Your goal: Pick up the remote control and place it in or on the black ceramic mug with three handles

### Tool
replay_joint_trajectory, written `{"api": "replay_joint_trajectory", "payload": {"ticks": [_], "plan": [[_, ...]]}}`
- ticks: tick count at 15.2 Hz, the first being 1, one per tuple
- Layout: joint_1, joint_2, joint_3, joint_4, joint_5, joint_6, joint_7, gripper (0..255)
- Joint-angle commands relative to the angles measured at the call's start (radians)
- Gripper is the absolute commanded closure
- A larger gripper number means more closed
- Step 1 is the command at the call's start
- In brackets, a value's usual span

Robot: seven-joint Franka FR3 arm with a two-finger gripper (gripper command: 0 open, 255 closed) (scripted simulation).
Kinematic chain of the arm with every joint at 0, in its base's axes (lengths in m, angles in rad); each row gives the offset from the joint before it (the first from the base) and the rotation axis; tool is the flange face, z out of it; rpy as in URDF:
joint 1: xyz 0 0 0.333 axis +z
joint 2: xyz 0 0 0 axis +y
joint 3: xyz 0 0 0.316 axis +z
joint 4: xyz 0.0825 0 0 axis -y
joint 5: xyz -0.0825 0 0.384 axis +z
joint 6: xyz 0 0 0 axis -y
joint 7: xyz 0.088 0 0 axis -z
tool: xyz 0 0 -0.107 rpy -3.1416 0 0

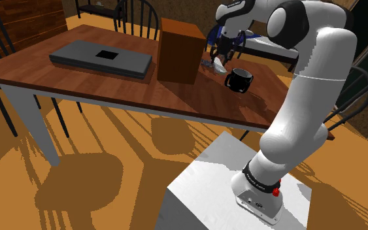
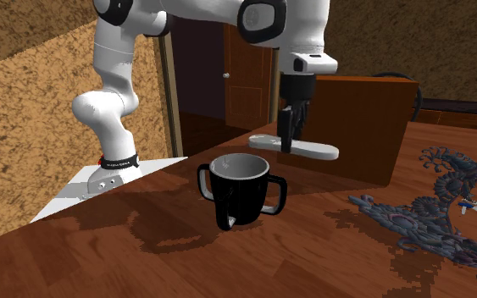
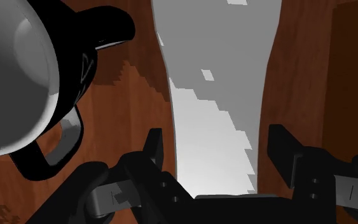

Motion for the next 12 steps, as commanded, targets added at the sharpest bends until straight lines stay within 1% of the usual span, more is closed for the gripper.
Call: {"api": "replay_joint_trajectory", "payload": {"ticks": [1,12], "plan": [[-0.001,-0.003,-0.001,0.023,-0.002,-0.025,0.001,255],[-0.007,-0.014,-0.006,0.156,-0.009,-0.169,0.01,255]]}}
